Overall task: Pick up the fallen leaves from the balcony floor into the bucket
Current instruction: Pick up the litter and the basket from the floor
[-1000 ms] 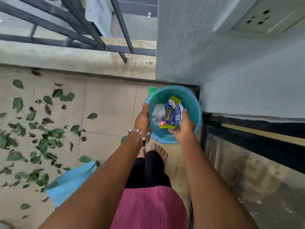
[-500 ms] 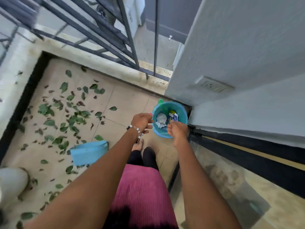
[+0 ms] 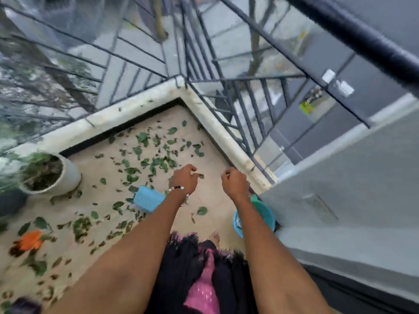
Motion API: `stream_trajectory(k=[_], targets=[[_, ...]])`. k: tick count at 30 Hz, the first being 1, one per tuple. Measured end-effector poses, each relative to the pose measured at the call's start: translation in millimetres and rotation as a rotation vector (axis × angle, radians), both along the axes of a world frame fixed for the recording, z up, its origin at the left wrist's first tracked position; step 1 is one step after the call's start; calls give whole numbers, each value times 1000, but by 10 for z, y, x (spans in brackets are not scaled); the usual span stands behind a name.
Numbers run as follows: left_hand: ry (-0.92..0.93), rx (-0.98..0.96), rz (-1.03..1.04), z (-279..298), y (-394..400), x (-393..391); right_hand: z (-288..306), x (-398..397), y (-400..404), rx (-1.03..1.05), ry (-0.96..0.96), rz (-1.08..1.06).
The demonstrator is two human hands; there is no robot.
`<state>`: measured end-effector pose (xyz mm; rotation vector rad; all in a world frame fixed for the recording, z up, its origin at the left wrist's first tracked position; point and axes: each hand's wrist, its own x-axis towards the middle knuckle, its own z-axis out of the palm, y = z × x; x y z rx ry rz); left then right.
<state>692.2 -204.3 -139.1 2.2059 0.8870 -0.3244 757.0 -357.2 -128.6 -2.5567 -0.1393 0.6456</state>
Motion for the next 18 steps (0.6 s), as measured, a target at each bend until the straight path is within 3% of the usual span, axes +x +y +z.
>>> stream_trajectory(k=[8,18], targets=[[96,281,145,446,1372,-1271,250,-697,1660,-95,-132,562],[320,355,471,509,2192,-3722,404,-2654,3143,-40,-146,1034]])
